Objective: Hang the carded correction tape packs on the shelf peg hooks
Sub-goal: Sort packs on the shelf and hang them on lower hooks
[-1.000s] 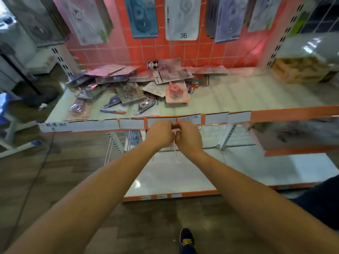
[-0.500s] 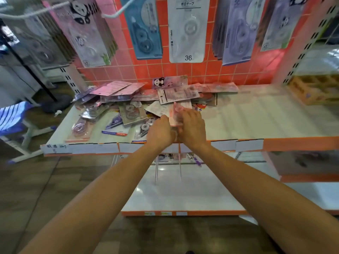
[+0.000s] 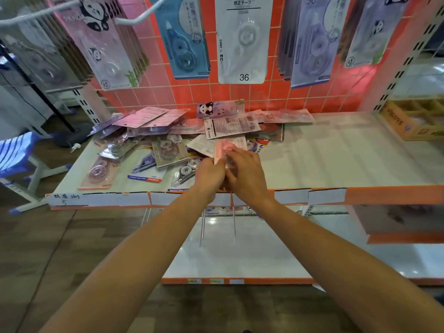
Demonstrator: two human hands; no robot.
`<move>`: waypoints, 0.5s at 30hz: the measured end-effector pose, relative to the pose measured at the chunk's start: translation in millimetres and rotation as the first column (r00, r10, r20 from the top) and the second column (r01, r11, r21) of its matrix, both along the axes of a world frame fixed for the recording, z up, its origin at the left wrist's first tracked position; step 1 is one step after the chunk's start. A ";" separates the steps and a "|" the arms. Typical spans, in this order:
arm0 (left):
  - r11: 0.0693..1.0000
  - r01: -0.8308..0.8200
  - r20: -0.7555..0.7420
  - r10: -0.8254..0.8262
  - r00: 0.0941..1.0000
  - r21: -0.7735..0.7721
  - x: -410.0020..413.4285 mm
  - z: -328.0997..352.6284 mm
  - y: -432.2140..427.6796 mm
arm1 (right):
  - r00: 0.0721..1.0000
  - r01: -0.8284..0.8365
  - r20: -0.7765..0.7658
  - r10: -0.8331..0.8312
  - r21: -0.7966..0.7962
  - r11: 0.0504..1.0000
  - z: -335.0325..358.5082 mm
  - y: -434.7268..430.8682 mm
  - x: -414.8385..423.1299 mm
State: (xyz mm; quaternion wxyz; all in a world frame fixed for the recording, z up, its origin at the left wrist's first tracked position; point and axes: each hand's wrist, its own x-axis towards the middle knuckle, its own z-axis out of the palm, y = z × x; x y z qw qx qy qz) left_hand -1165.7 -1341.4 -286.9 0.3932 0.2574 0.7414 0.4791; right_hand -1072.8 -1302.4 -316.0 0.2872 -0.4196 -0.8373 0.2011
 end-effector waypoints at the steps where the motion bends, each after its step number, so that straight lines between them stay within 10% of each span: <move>1: 1.000 -0.010 0.062 0.010 0.998 0.001 -0.3 0.8 -0.6 | 1.000 -0.003 -0.020 0.003 -0.001 1.000 -0.2 -2.0 1.4; 10: 0.998 -0.036 0.284 0.020 0.959 0.051 -0.9 9.9 -27.1 | 0.974 -0.157 -0.184 0.131 -0.135 0.978 8.3 -32.1 21.3; 15: 0.999 0.035 0.259 -0.042 0.965 0.028 -2.1 10.6 -63.4 | 0.937 -0.037 -0.344 -0.068 -0.288 0.957 23.0 -58.8 32.1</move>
